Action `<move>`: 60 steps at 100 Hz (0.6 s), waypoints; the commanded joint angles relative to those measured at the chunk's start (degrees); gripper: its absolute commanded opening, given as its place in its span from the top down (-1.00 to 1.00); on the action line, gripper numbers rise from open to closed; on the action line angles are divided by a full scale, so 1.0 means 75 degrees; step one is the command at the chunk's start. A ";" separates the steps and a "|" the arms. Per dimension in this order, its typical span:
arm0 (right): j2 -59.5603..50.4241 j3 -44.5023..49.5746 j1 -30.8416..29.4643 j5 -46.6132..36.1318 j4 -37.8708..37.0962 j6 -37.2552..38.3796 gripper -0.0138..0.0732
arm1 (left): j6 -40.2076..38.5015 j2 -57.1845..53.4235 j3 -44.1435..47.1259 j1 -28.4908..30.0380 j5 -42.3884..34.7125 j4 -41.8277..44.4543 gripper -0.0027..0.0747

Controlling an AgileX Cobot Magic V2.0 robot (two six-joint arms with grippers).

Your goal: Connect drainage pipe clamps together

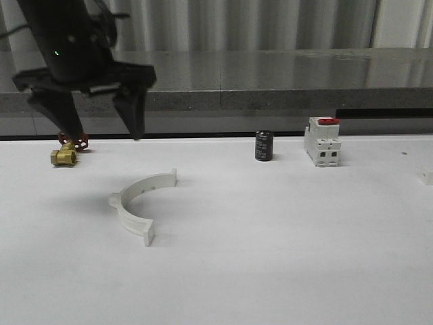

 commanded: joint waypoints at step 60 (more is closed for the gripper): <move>-0.0020 -0.0154 -0.0023 -0.0670 -0.0061 -0.0026 0.83 | 0.1220 -0.6438 0.4684 0.2667 -0.1832 -0.0398 -0.62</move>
